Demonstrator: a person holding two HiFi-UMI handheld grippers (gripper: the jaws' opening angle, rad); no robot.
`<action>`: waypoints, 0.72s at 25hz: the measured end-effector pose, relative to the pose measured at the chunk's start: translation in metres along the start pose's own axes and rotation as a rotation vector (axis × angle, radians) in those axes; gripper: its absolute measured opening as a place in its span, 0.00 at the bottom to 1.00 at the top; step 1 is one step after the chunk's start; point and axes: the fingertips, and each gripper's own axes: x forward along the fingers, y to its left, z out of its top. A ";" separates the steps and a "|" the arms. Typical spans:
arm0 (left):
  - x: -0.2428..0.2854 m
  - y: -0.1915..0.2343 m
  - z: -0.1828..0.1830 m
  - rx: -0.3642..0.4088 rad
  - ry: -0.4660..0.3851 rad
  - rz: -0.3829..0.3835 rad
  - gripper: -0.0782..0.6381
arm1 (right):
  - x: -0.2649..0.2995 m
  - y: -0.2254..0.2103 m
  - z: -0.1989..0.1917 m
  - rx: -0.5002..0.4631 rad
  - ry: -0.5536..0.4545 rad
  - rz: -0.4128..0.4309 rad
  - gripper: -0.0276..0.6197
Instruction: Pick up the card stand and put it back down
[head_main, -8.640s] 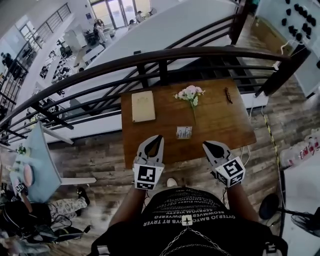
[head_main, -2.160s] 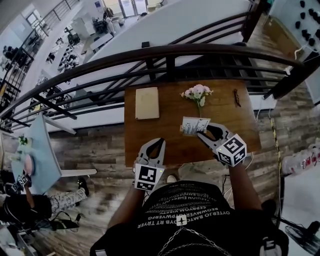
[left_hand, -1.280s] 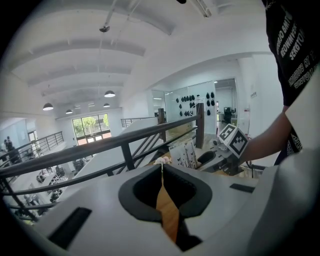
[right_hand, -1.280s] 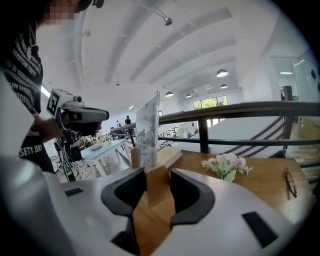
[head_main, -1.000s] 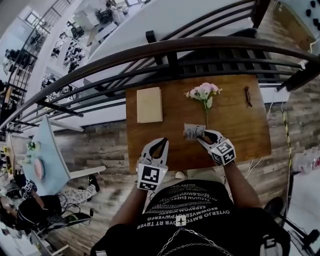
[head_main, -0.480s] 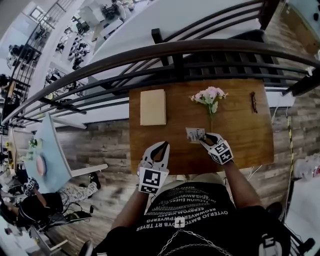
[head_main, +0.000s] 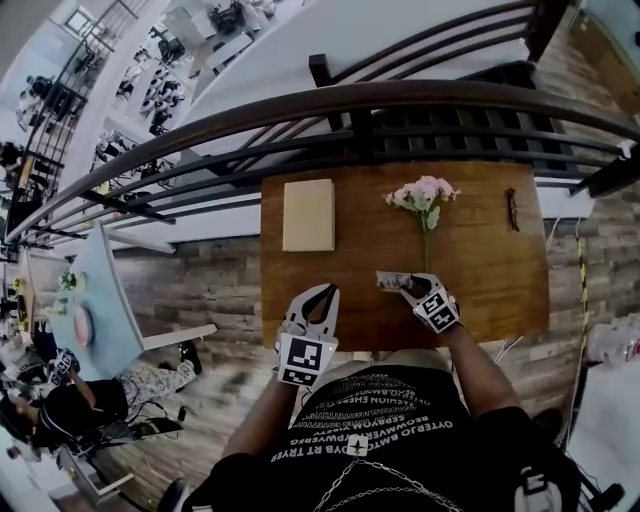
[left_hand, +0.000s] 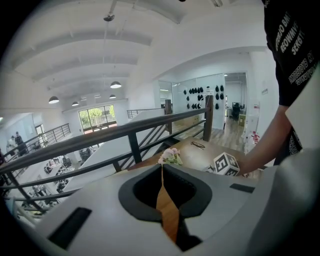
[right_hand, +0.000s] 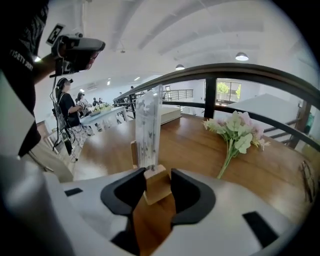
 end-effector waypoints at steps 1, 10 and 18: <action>0.000 0.000 0.002 0.003 -0.003 0.000 0.16 | 0.001 0.001 -0.002 -0.008 0.014 0.002 0.30; -0.015 -0.010 -0.001 0.002 -0.006 0.003 0.16 | -0.002 -0.001 -0.018 -0.004 0.073 -0.047 0.34; -0.061 -0.023 0.007 -0.013 -0.090 0.005 0.16 | -0.069 0.004 -0.005 0.045 0.011 -0.196 0.42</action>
